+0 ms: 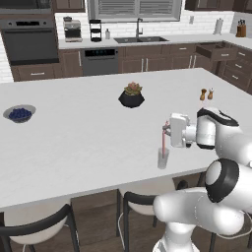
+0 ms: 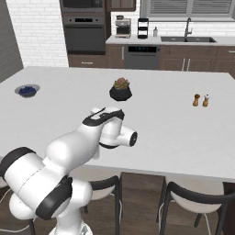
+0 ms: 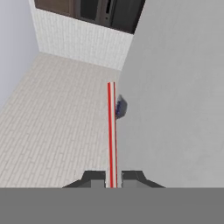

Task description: Take a straw from the drawer in front and place it inside the glass cup on the dining counter.

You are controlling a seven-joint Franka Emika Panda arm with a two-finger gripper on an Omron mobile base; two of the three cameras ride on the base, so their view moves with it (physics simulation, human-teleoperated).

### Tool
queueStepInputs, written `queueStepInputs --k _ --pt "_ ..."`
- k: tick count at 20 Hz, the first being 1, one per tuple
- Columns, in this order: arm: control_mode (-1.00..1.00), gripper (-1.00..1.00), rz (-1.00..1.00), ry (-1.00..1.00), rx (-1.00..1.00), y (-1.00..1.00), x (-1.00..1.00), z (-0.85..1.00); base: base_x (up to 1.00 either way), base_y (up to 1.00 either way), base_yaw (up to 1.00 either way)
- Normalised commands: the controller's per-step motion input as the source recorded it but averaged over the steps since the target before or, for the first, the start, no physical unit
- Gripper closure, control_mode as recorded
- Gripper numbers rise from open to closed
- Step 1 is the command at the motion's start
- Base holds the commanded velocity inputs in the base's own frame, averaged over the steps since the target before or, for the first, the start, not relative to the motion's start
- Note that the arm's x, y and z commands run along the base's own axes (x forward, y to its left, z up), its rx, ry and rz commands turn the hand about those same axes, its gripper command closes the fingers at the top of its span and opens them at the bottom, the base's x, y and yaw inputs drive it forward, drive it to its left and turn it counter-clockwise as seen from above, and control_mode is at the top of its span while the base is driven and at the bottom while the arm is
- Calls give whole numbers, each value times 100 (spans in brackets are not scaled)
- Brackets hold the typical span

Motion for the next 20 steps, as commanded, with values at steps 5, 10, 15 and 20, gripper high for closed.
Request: queueStepInputs --k 5,10,15,20 --pt "-100 100 0 -1 0 0 0 -25 0 0 0" --pt "-100 100 0 -2 0 0 0 -23 0 0 0" --pt "-100 100 0 -6 0 0 0 -18 0 0 0" --pt "-100 100 0 -8 0 0 0 -8 0 0 0"
